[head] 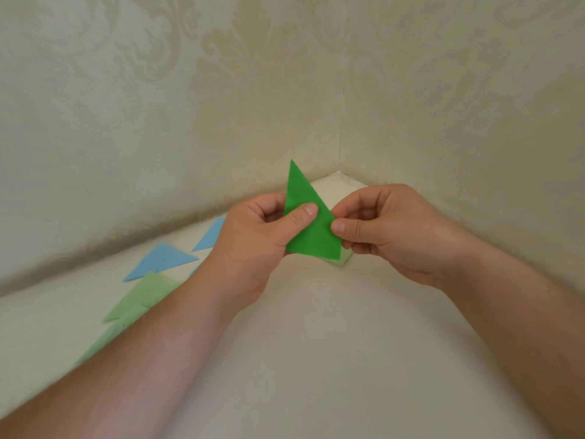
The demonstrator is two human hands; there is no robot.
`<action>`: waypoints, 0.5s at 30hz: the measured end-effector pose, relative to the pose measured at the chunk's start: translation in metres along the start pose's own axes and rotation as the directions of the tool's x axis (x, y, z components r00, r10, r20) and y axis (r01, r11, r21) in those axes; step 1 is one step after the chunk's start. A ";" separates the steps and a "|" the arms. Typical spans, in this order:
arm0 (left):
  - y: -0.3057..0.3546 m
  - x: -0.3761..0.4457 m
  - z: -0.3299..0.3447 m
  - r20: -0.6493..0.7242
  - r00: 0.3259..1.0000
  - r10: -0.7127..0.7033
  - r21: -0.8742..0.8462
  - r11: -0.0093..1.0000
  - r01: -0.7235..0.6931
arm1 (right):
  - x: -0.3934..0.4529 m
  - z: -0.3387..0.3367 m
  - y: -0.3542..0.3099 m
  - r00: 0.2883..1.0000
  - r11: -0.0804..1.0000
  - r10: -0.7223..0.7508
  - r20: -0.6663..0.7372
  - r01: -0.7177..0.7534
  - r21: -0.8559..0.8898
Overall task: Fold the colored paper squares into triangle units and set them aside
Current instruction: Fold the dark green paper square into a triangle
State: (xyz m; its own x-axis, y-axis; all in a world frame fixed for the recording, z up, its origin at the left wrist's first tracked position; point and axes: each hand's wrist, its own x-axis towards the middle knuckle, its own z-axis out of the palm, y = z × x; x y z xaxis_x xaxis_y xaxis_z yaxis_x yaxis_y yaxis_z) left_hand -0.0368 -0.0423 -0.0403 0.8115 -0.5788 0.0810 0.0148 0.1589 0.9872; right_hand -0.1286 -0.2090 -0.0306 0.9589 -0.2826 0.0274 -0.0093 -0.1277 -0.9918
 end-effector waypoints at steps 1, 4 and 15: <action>0.000 -0.001 0.001 0.007 1.000 0.002 0.000 1.000 -0.002 | 0.000 0.000 0.000 1.000 1.000 -0.005 -0.020 0.005 0.009; 0.000 -0.001 0.000 0.011 1.000 -0.008 0.020 1.000 0.007 | 0.002 -0.004 0.000 0.996 0.999 -0.029 -0.083 0.033 0.039; 0.004 0.002 -0.002 -0.055 0.997 -0.060 -0.078 0.995 0.056 | 0.003 -0.007 -0.002 0.986 0.989 -0.144 -0.079 0.146 0.029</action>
State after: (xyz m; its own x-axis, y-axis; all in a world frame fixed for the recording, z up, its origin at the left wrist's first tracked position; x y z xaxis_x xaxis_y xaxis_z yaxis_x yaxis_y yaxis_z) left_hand -0.0342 -0.0411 -0.0363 0.8402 -0.5421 0.0136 0.1057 0.1883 0.9764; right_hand -0.1276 -0.2168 -0.0279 0.9247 -0.3356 0.1795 0.1395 -0.1399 -0.9803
